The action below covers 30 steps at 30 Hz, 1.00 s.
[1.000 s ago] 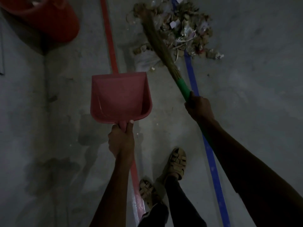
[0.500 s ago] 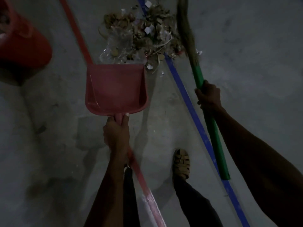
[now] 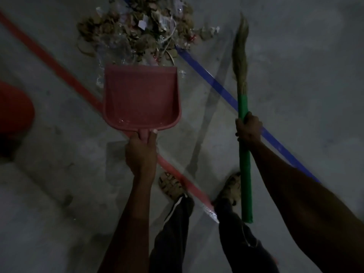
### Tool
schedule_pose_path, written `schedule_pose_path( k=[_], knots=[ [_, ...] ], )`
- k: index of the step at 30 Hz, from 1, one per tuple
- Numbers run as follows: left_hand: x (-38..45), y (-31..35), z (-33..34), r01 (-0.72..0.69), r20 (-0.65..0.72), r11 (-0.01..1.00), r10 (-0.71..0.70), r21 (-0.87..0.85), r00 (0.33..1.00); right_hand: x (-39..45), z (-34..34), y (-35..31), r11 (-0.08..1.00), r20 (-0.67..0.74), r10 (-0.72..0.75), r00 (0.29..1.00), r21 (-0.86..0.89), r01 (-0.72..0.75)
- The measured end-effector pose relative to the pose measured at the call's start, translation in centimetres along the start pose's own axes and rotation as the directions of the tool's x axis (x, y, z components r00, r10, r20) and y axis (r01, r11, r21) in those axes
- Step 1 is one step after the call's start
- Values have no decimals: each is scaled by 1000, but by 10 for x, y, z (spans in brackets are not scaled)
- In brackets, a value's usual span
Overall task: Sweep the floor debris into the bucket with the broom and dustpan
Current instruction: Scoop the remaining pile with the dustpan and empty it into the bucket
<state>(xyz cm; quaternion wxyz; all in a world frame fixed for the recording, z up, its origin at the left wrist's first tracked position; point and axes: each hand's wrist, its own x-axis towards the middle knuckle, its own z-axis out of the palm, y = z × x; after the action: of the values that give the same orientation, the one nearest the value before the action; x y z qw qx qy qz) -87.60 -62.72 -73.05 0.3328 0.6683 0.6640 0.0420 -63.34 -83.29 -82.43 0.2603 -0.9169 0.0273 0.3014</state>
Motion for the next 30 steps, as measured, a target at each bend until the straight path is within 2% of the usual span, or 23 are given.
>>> schedule_pose_path(
  k=[4, 9, 17, 20, 22, 26, 30],
  knots=[
    [11, -20, -18, -86, 44, 995, 84, 52, 996, -50, 33, 30, 989, -48, 140, 989, 56, -137],
    [2, -53, -44, -102, 68, 992, 97, 69, 993, -120, 73, 56, 967, -63, 239, 969, 110, -232],
    [2, -99, -94, -173, 60, 982, 169, 70, 984, -192, 129, 66, 946, 40, 312, 949, 85, -314],
    [17, -110, -102, -182, 41, 980, 180, 84, 983, -199, 164, 56, 957, 135, 278, 951, 44, -286],
    [30, -115, -103, -176, 46, 981, 172, 85, 984, -203, 185, 45, 978, 167, 197, 966, 34, -206],
    [54, -118, -104, -182, 72, 981, 178, 68, 981, -206, 210, 19, 1000, 97, 4, 995, 30, -7],
    [69, -117, -109, -208, 74, 975, 203, 77, 976, -198, 215, -2, 995, -28, -91, 995, 24, 92]
  ],
)
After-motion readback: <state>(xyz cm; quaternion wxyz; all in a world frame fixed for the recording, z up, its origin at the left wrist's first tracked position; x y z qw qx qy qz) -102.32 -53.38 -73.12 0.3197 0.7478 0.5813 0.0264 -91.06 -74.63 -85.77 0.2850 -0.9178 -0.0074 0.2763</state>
